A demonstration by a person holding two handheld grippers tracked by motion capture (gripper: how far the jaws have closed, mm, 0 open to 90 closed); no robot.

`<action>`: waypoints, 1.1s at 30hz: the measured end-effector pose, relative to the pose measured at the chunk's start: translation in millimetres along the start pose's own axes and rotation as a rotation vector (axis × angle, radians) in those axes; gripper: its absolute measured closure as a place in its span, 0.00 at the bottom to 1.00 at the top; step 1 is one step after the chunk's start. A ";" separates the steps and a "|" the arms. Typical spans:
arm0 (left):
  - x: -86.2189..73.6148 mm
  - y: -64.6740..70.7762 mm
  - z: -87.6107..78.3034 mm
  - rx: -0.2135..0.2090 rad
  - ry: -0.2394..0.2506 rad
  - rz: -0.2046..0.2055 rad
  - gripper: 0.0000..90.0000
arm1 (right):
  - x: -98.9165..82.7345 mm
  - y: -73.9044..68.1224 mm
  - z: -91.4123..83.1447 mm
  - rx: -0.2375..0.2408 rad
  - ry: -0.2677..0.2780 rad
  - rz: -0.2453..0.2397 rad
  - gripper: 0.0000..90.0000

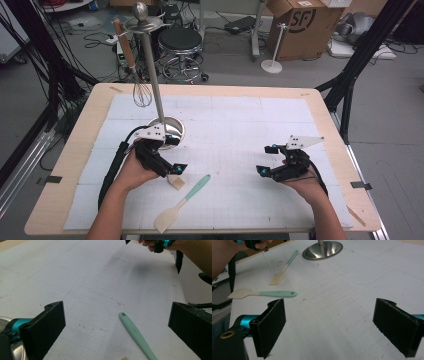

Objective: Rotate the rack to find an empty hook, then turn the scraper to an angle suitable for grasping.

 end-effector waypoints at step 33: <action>-28.9 45.0 28.4 0.018 -0.161 0.020 0.03 | 2.7 -4.7 -2.8 0.002 0.002 -0.031 0.12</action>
Point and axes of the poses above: each handheld gripper's, and its own axes: z roughly forward along the jaws, x roughly out of its top, y roughly to its right, the point moved 4 cm from there along z, roughly forward along the jaws, and after that the axes turned 1 degree about -x, right-handed, at the moved point
